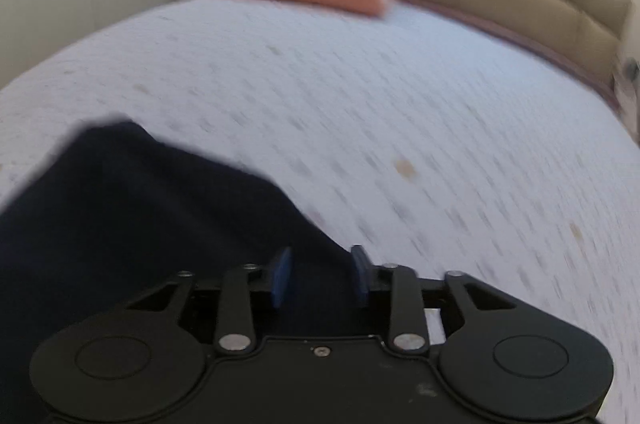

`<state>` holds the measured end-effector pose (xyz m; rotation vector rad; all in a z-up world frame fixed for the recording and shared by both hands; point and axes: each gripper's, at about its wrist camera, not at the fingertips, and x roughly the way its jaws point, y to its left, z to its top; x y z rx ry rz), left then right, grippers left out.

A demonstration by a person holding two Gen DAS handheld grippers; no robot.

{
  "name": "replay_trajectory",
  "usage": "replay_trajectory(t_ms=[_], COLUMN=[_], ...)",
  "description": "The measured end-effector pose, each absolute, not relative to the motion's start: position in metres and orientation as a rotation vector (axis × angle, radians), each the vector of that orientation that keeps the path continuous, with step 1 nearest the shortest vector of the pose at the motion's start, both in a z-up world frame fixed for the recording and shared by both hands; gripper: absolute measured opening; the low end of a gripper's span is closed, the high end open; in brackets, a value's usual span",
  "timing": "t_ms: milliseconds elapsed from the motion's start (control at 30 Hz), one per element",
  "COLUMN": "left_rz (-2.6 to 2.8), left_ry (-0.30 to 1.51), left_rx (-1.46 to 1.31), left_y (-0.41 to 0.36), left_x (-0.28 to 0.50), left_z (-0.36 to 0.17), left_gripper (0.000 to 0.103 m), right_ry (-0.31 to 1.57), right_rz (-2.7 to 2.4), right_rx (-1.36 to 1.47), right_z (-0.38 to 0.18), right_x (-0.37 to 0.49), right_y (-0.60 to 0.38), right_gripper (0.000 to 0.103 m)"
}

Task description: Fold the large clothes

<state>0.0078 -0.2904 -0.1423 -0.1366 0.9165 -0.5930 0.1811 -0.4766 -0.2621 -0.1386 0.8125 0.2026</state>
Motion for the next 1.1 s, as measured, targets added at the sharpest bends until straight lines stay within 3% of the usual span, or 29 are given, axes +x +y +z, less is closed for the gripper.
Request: replay_trajectory(t_ms=[100,300,500,800,1100], left_rz=[-0.651,-0.711,-0.762,-0.733,-0.799], left_ry=[0.941,0.829,0.895,0.952,0.916], left_rx=[-0.136,-0.124,0.069,-0.028,-0.148], left_y=[-0.285,-0.287,-0.314,-0.282,-0.281], left_x=[0.009,0.035,0.023,-0.001,0.022], left_z=[-0.132,-0.101,-0.153,-0.147,-0.12], left_gripper=[0.021,0.025,0.024,0.024,0.027], right_ry=[0.804,0.709,0.85,1.058,0.951], right_rz=[0.125,0.296,0.306,0.232,0.248], right_rx=[-0.254,-0.043,-0.043,0.056,0.063], right_z=[-0.238,-0.17,-0.228,-0.248,-0.207], right_x=[0.165,0.11,0.087,-0.002,-0.034], right_y=[-0.473,-0.456,-0.441,-0.474,-0.471], right_gripper=[0.034,0.035,0.033,0.038,0.04])
